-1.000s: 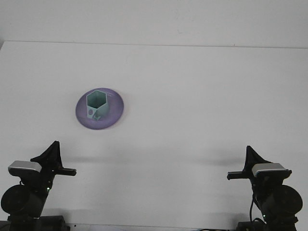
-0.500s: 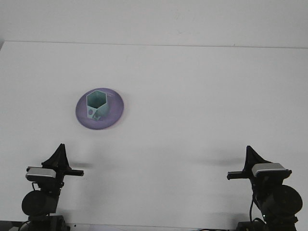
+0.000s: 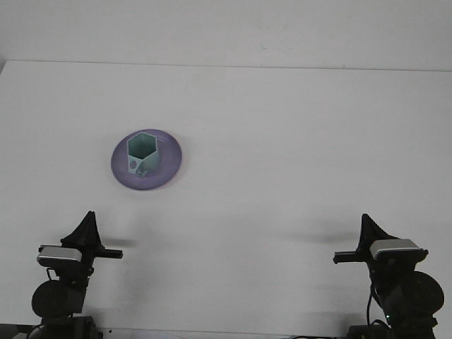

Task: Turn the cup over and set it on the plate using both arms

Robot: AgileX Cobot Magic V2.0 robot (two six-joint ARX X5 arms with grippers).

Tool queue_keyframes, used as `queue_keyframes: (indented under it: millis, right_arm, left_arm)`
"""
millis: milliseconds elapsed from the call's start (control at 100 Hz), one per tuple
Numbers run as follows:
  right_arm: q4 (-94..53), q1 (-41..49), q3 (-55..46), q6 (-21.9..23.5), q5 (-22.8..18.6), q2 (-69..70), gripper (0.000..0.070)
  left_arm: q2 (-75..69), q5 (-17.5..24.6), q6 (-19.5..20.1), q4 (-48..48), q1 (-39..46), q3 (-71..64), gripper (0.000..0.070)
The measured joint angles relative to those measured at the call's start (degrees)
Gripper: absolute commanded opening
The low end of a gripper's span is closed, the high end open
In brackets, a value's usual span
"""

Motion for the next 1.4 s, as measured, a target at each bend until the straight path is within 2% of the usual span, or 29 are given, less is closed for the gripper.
queue_keyframes:
  millis: [240, 450, 510, 610, 690, 910, 1070, 1400]
  right_arm:
    - [0.0, 0.0, 0.0, 0.0, 0.2, 0.0, 0.0]
    - [3.2, -0.3, -0.4, -3.3, 3.9, -0.3, 0.0]
    - [6.8, -0.8, -3.0, -5.0, 3.3, -1.9, 0.0]
    - [13.8, -1.0, -10.1, -9.0, 0.1, -6.1, 0.0]
    - [18.1, -1.0, -15.8, -11.5, -0.2, -8.6, 0.0]
    - [22.5, -1.0, -26.8, -13.8, -0.2, -14.8, 0.0]
    - [22.3, -1.0, -27.0, -15.4, -0.2, -14.9, 0.0]
    - [22.7, -1.0, -27.0, -15.5, -0.2, -14.9, 0.0]
  left_arm:
    - [0.0, 0.0, 0.0, 0.0, 0.0, 0.0, 0.0015]
    - [0.0, 0.0, 0.0, 0.0, 0.0, 0.0, 0.0015]
    - [0.0, 0.0, 0.0, 0.0, 0.0, 0.0, 0.0015]
    - [0.0, 0.0, 0.0, 0.0, 0.0, 0.0, 0.0015]
    - [0.0, 0.0, 0.0, 0.0, 0.0, 0.0, 0.0015]
    - [0.0, 0.0, 0.0, 0.0, 0.0, 0.0, 0.0015]
    - [0.0, 0.0, 0.0, 0.1, 0.0, 0.0, 0.0015]
    - [0.0, 0.0, 0.0, 0.1, 0.0, 0.0, 0.0015]
